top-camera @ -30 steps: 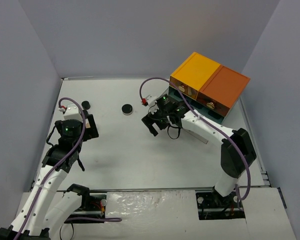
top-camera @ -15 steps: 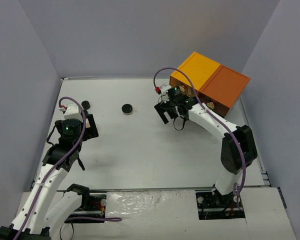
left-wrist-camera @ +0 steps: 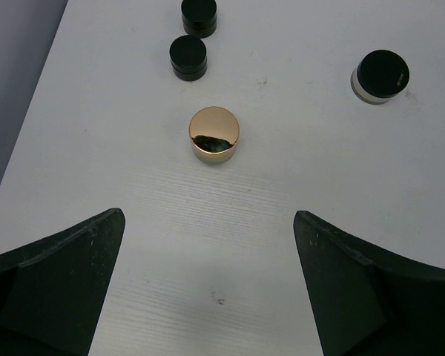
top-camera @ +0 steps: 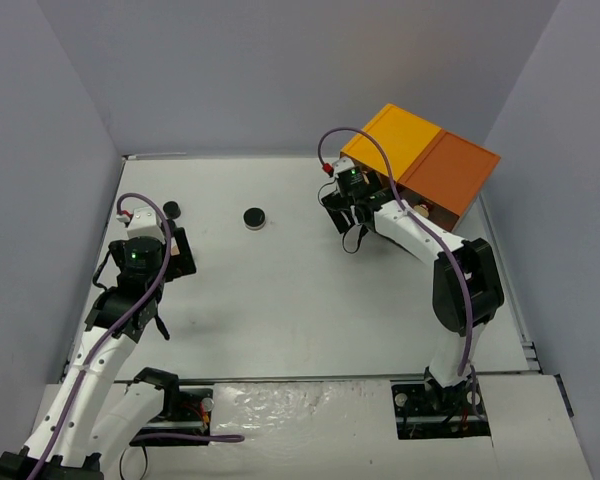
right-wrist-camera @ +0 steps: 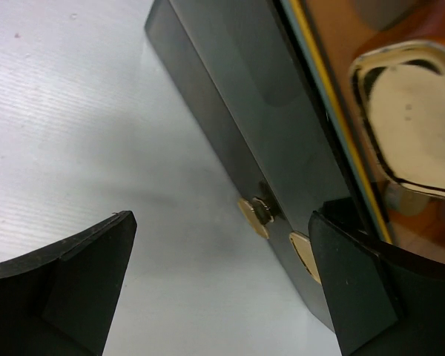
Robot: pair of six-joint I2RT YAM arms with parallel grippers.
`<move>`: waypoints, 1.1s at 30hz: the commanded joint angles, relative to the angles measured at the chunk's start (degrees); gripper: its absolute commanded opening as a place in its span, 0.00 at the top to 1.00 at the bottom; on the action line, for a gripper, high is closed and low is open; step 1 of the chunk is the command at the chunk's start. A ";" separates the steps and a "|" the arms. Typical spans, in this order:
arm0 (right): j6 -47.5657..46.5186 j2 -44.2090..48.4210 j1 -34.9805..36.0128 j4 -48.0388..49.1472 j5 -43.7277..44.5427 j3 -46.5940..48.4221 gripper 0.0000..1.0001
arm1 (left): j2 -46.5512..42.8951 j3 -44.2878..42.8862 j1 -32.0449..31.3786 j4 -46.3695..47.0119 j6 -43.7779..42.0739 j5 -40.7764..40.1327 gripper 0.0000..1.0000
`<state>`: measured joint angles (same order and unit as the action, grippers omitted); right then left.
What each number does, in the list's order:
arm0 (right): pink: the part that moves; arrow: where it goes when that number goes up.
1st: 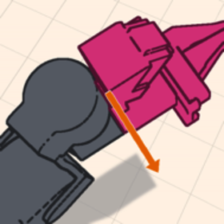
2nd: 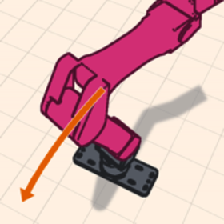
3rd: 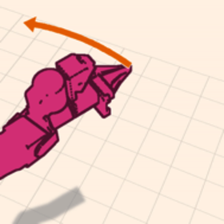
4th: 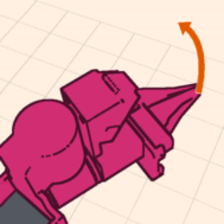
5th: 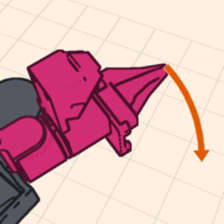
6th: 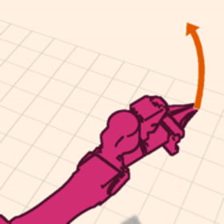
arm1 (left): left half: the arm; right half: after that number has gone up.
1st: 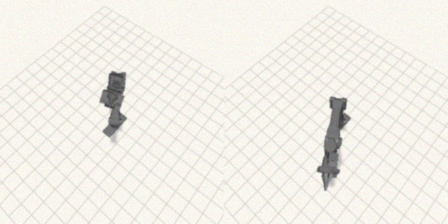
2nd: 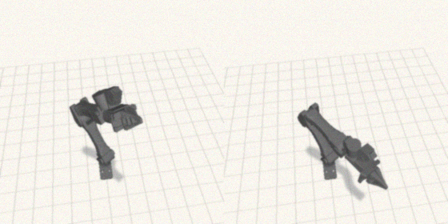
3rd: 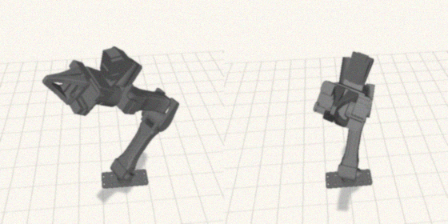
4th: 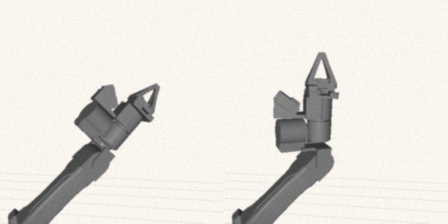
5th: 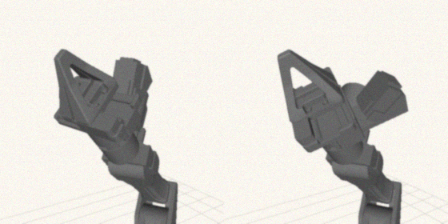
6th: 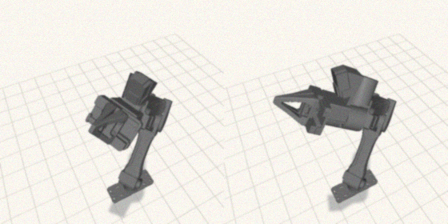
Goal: Organize the makeup
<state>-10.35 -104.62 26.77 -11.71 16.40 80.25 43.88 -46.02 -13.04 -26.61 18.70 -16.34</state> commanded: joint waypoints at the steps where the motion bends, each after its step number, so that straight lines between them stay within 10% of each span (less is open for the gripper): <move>1: -0.06 1.78 -0.40 4.28 8.47 -0.30 0.00 | -0.07 -1.53 0.47 2.70 0.37 -0.06 0.03; 15: -2.64 7.99 4.35 5.50 -2.21 -8.12 0.00 | -0.04 -1.53 1.17 3.06 0.57 1.08 0.03; 33: -4.33 1.35 4.01 9.42 6.27 -11.79 0.00 | -0.72 -1.44 1.17 2.62 0.55 1.40 0.03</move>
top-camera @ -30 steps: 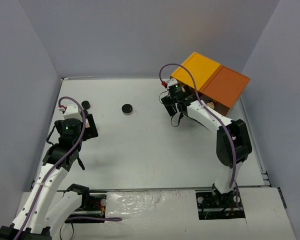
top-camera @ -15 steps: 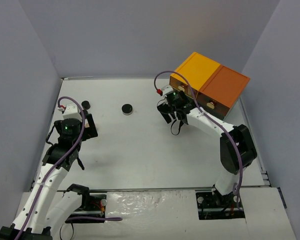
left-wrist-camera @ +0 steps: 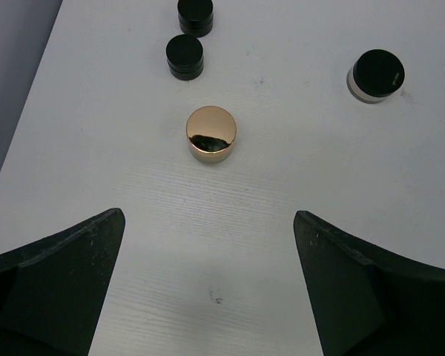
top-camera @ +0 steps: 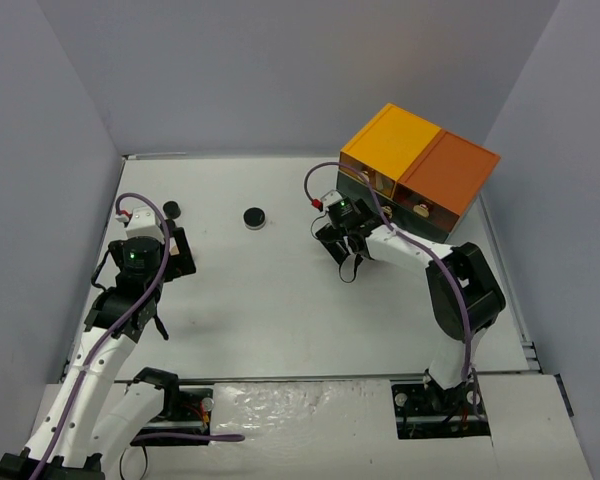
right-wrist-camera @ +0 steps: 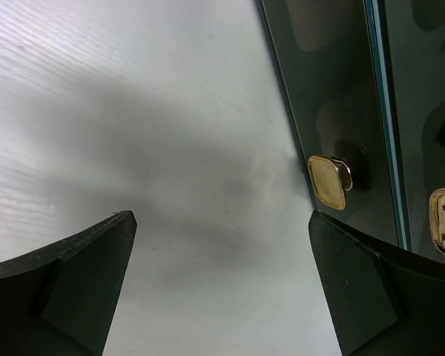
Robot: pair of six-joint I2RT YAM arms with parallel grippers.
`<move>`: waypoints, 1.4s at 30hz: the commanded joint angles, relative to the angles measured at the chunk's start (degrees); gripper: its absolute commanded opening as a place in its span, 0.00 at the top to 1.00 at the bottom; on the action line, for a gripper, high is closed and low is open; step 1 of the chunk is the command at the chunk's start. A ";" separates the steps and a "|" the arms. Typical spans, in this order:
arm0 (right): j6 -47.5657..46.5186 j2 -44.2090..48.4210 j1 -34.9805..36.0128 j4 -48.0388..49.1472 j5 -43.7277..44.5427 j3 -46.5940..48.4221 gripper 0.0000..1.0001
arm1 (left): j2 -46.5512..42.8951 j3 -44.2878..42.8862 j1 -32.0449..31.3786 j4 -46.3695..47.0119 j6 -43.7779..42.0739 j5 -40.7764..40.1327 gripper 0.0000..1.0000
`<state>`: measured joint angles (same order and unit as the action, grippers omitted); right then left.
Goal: Organize the makeup
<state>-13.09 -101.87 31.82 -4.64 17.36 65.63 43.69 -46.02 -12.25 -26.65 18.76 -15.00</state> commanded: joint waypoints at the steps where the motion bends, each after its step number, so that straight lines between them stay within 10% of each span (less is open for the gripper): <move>1: -1.62 -1.71 -1.17 2.36 5.42 3.12 0.00 | -0.54 -1.48 0.39 2.63 0.48 0.03 0.03; 42: 4.67 -5.50 -0.72 -1.89 -6.68 3.23 0.02 | -0.71 -1.35 0.38 2.84 0.31 0.50 0.03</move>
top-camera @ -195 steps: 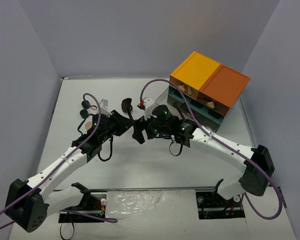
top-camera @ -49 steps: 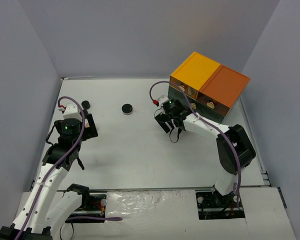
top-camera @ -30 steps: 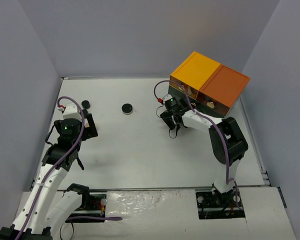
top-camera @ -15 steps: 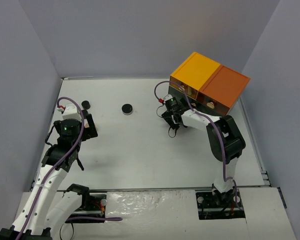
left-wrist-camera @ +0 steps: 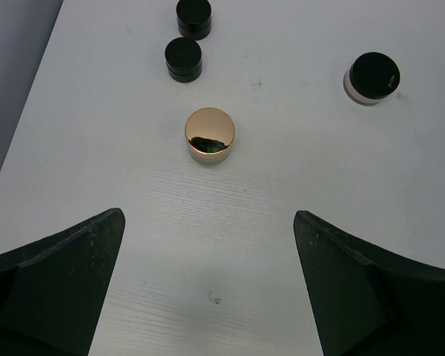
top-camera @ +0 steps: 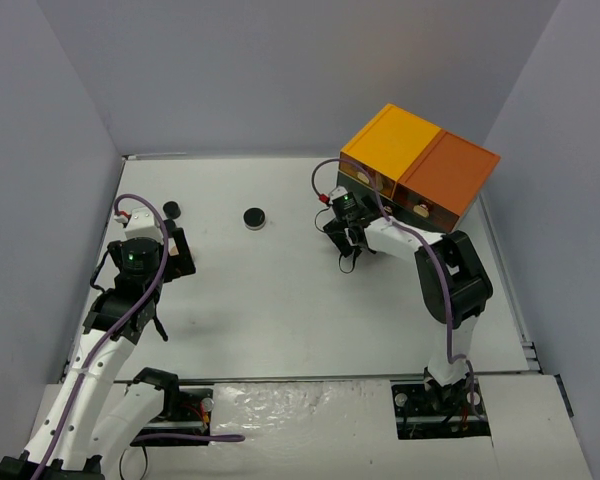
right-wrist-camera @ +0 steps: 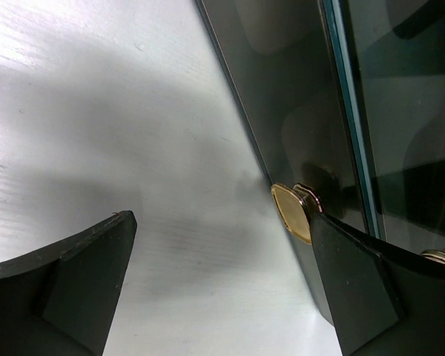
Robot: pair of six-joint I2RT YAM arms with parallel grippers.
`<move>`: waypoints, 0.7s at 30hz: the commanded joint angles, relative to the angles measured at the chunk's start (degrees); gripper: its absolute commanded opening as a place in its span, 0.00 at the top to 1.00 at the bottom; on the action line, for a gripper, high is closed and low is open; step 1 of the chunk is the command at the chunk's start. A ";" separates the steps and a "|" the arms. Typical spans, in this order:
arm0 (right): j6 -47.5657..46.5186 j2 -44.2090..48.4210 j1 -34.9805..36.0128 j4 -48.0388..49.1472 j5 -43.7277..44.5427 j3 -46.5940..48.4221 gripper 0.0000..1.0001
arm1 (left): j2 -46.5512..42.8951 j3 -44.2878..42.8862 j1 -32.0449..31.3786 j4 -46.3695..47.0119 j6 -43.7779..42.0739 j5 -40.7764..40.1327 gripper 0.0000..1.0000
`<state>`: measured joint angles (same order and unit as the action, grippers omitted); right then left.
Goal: Organize the makeup
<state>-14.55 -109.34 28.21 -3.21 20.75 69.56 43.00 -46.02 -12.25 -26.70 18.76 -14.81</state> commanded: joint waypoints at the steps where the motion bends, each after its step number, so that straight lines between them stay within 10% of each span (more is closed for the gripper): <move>1: 6.57 2.10 3.81 -3.45 -10.26 -0.89 0.02 | -0.02 -1.35 0.39 2.88 0.31 0.31 0.03; 21: 8.75 12.22 13.57 -6.02 -0.84 -3.62 0.01 | 0.59 -1.36 0.47 2.97 0.48 0.56 0.03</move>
<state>-2.45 -102.37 41.82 -8.91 10.96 63.20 43.09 -46.02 -12.25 -26.70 18.76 -14.77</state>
